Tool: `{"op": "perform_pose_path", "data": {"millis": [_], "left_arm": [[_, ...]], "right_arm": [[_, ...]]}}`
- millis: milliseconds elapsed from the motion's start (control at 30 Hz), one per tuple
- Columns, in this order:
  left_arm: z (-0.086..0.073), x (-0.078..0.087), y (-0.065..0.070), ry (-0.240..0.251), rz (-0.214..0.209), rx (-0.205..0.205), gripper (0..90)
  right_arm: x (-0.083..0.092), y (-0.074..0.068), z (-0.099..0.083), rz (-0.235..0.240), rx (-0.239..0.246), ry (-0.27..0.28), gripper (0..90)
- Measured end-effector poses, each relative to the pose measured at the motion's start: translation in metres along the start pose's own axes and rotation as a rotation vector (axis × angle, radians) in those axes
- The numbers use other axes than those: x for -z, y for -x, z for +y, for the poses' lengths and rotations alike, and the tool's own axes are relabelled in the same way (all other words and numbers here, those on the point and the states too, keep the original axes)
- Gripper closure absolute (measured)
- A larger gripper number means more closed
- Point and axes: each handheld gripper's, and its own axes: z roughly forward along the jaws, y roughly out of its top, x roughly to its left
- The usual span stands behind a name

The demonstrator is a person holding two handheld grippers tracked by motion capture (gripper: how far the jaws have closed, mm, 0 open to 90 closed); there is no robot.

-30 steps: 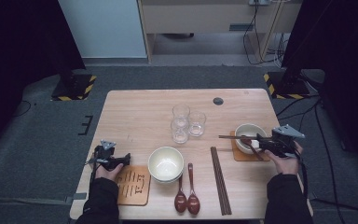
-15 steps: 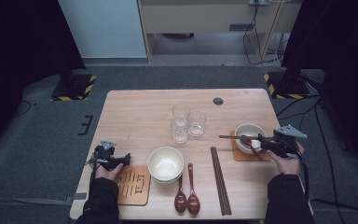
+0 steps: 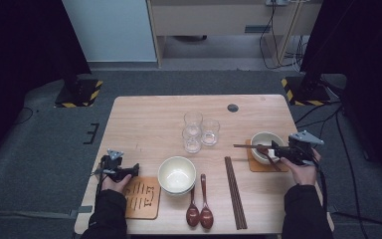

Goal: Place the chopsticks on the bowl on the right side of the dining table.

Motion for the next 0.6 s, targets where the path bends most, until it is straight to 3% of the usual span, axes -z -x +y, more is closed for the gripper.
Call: {"op": "perform_pose_path", "data": {"millis": [600], "left_arm": [[0.0000,0.0000,0.0000,0.000,0.000,0.000,2.4]], "right_arm": [[-0.0015,0.0046,-0.0009,-0.018,0.004,-0.011,30.8]]}}
